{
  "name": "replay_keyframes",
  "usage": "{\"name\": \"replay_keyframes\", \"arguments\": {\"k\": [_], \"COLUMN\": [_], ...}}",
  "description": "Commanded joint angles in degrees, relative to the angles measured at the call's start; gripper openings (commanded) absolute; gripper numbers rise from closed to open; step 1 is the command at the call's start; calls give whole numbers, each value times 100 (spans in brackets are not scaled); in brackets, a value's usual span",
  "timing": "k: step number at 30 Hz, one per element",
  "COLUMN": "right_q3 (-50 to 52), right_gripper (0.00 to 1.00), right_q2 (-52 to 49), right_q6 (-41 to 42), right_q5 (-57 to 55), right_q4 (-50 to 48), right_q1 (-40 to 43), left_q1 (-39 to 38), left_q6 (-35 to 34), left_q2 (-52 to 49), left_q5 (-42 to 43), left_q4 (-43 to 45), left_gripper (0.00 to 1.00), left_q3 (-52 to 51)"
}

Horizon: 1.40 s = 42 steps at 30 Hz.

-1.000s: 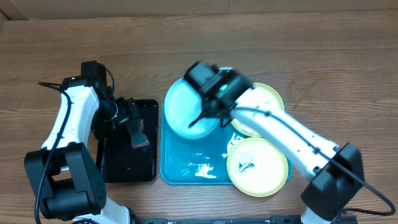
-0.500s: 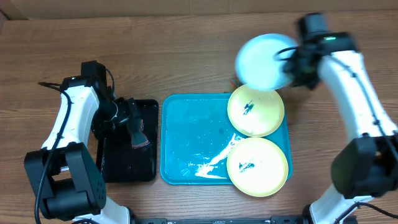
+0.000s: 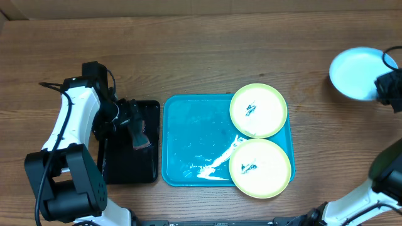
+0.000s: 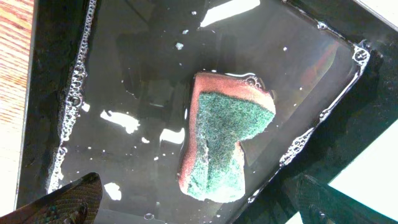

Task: Clean dirty plates on tray and stack at the side
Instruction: 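Carry the white plate right and set it on the table, then release the white plate and move the right gripper toward the lower yellow plate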

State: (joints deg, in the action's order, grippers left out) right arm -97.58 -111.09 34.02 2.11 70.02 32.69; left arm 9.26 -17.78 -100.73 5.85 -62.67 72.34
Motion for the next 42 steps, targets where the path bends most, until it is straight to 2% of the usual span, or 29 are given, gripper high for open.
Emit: {"name": "replay_keyframes", "arguments": {"k": [1,12,14,15,16,24,28,34,42], "right_q3": [-105,-103,-103,-103,-103,-131,-310,-389,-389], "right_gripper": [4,4,21,33,36,35,37,45,45], "right_q2": [-407,-1180,-1226,-1231,-1228,-911,-361,754,1421], "right_q6": [-254,-236,-238,-236,-238,-278,-833,-1504,-2505], "right_q5": [57,-533,-573,-592,-599,-560,11,188,730], "right_q4": [24,96,133,153,166,269,275,385,1399], "right_q1": [122,162,175,177,179,76,-175,-931,-2330], "left_q1": [11,11,11,11,11,11,11,11,11], "left_q6": [111,116,116,116,116,155,155,155,216], "left_q2": [109,109,109,109,109,109,109,109,109], "left_q5": [61,61,61,61,61,63,61,63,70], "left_q4": [-13,-39,-37,-37,-37,-35,-26,-9,7], "left_gripper": [100,100,100,100,100,100,100,100,100], "left_q3": [92,90,92,90,90,92,90,92,92]}}
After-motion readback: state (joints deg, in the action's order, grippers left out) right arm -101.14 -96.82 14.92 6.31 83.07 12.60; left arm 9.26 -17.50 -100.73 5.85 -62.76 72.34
